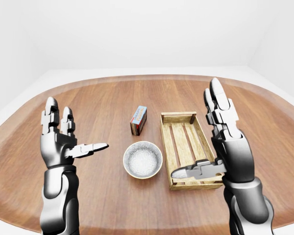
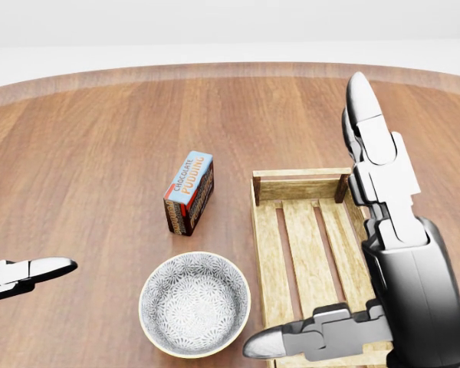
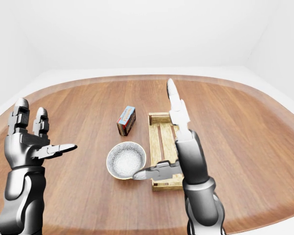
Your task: Pick up the bowl on the left and put it in the tray.
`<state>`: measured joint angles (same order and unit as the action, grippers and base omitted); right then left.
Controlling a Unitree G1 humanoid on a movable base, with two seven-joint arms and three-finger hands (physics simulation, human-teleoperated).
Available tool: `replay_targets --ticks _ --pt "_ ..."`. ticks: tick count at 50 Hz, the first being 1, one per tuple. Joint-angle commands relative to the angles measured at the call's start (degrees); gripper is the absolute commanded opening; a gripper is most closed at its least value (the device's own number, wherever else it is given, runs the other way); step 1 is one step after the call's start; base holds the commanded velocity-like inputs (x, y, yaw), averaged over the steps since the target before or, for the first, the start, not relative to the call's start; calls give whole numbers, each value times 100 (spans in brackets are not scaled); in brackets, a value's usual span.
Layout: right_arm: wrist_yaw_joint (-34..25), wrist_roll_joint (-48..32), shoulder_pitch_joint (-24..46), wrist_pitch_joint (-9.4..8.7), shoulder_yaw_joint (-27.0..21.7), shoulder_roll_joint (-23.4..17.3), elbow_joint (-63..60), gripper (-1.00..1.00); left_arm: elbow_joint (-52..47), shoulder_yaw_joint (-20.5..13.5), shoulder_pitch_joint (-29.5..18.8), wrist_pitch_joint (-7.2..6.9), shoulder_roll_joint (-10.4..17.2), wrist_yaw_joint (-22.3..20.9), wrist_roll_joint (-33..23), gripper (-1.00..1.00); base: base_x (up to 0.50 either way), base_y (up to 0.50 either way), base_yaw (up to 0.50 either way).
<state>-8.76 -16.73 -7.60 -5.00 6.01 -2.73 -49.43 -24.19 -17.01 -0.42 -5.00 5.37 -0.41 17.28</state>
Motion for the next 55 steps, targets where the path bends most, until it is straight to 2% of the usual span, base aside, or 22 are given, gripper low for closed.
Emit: replay_targets --ticks 1,10,25,36,55 --pt "-667 -1014 460 0 619 -267 -260 100 -90 -33 15 0 1 9 27 100 0 0 0" --pt "-956 -1846 432 0 767 -109 809 100 -68 -23 13 0 -8 5 7 100 0 0 0" --pt "-1401 -3053 355 0 1140 107 1243 100 -111 -21 27 0 -13 8 9 100 0 0 0" --pt "-1410 -3430 74 0 1375 164 1551 100 -129 -30 27 0 -6 17 21 100 0 0 0" --pt "-1192 -3791 80 0 1372 246 2315 100 -98 -57 0 0 12 19 44 100 0 0 0"
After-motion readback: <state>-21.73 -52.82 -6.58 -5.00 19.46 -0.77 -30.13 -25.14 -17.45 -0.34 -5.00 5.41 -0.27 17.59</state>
